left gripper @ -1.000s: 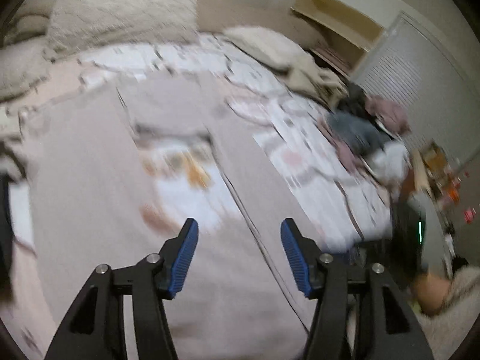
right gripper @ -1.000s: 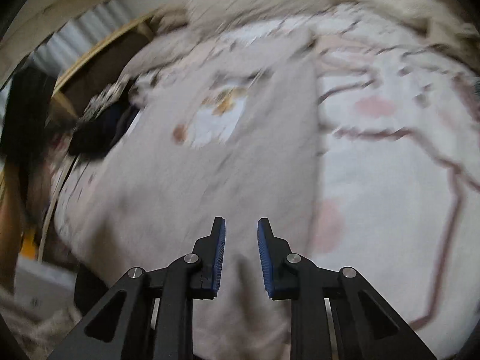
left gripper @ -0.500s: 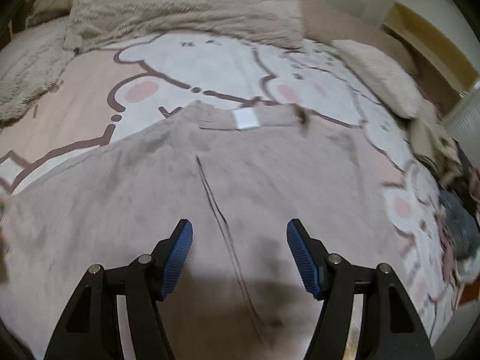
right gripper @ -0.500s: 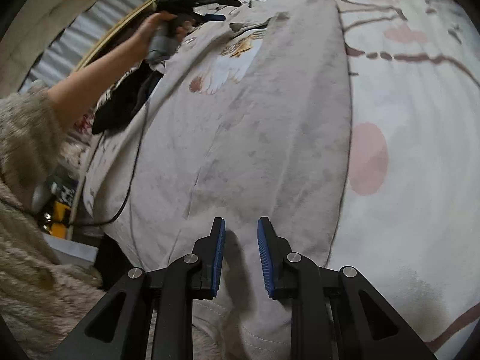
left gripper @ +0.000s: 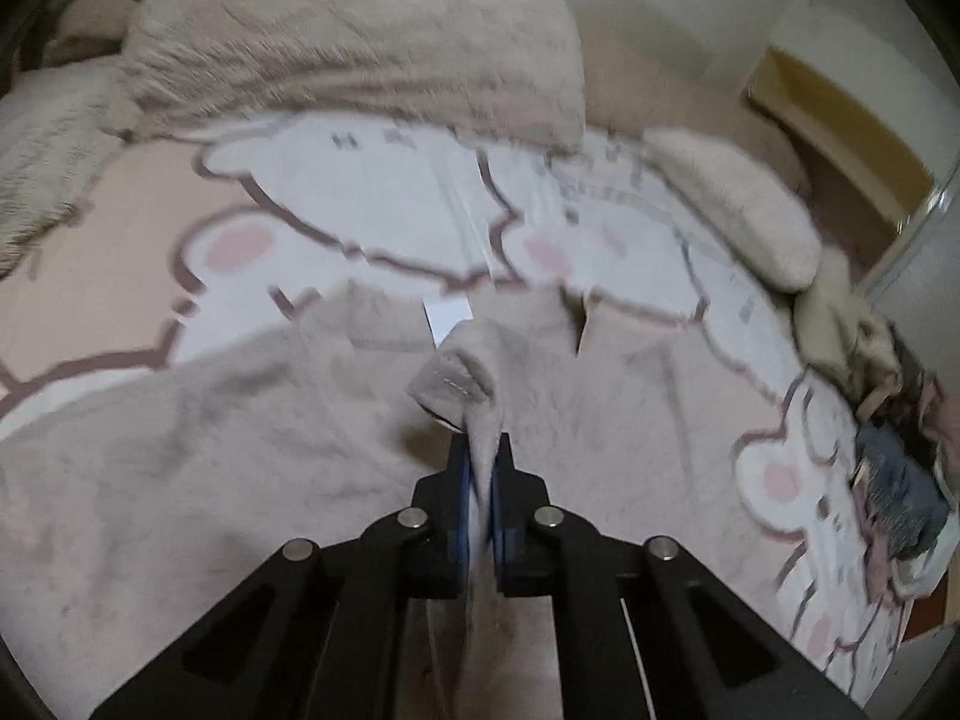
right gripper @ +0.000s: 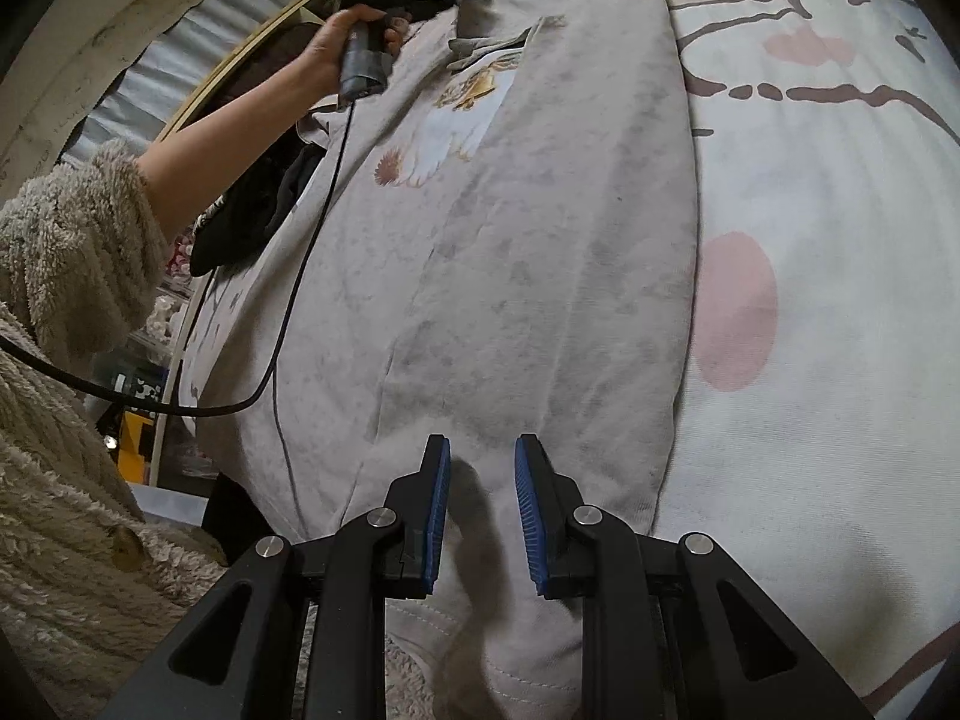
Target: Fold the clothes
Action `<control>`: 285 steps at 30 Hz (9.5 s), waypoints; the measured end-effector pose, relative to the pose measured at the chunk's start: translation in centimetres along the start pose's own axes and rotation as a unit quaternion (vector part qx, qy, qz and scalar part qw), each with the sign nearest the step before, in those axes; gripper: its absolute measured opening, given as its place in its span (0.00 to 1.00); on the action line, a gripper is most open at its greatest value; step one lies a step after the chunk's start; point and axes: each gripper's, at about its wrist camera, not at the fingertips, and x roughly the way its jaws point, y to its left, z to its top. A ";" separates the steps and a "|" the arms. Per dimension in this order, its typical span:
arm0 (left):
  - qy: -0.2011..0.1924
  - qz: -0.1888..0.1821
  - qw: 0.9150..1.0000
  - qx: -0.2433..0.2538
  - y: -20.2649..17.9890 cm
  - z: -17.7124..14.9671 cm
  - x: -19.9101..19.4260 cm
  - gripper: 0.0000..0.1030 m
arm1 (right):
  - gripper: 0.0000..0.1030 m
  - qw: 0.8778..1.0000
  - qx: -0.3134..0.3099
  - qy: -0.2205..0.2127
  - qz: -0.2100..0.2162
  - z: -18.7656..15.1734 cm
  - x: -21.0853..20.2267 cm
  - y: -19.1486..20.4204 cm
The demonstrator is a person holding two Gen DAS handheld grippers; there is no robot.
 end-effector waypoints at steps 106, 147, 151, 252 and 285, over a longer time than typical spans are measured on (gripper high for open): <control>-0.033 0.230 0.973 -0.008 9.5 -11.0 -16.9 0.79 | 0.24 0.999 0.033 -0.006 -0.040 2.1 1.2 1.4; 0.024 0.085 0.995 -0.042 8.2 1.8 -16.7 0.05 | 0.24 0.996 0.078 -0.024 0.048 5.0 -1.0 1.6; 0.055 -0.026 0.996 -0.067 2.0 2.0 -13.3 0.05 | 0.24 0.995 0.051 -0.066 0.061 8.9 -2.5 2.3; 0.055 -0.096 0.993 0.030 -10.5 -15.2 -12.3 0.63 | 0.64 0.938 0.074 -0.169 -0.295 35.2 1.1 -9.2; 0.025 -0.052 0.998 0.019 -0.7 -38.0 -31.0 0.63 | 0.49 0.978 0.120 0.117 0.122 2.4 10.6 10.1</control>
